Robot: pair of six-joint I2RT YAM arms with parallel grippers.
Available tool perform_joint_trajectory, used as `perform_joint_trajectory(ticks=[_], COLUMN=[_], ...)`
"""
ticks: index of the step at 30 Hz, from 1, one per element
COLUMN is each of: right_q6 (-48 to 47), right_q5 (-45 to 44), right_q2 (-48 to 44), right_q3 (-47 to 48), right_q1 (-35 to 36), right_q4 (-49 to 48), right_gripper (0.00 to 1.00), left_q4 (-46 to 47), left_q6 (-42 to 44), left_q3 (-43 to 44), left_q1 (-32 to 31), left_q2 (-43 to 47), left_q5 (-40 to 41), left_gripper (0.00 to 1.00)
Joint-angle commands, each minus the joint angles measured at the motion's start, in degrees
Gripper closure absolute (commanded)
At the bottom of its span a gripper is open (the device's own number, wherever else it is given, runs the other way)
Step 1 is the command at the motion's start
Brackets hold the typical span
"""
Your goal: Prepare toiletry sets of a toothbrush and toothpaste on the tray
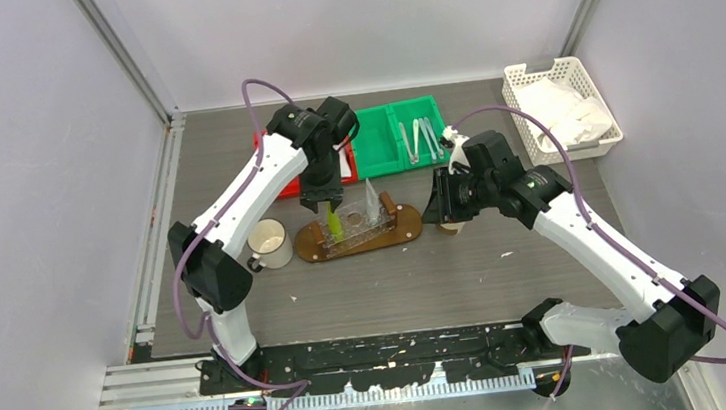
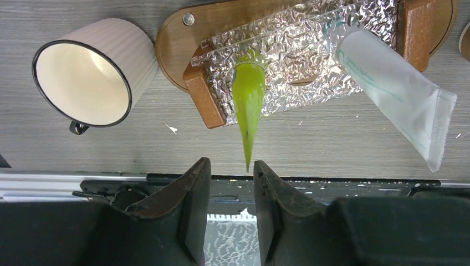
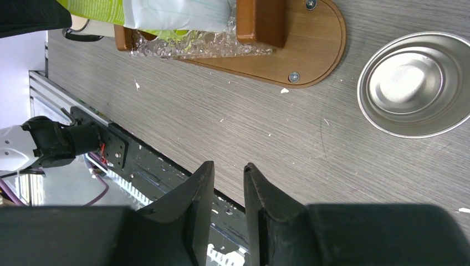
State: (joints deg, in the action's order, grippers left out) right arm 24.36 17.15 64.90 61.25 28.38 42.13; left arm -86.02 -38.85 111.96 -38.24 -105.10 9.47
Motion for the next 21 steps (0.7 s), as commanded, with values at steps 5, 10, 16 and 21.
perform_joint_trajectory(ticks=[5,10,16,21], right_q6=[0.4,0.2,-0.1,0.1], right_q5=[0.8,-0.1,-2.0,-6.5], right_q2=[0.5,0.7,1.9,0.9], right_q3=[0.5,0.7,1.4,1.8], right_q1=[-0.2,-0.1,-0.1,-0.1], right_q4=[-1.6,-0.9,0.0,0.2], right_gripper=[0.67,0.67,0.61,0.44], left_q4=[1.5,0.4,9.9,38.3], left_q6=[0.2,0.8,3.8,4.3], left_q3=[1.5,5.8,7.0,-8.8], left_q1=[0.0,0.0,2.6,5.6], left_q2=[2.4,3.4,6.7,10.3], left_q5=[3.3,5.5,8.2,8.0], left_gripper=[0.63,0.60,0.38,0.56])
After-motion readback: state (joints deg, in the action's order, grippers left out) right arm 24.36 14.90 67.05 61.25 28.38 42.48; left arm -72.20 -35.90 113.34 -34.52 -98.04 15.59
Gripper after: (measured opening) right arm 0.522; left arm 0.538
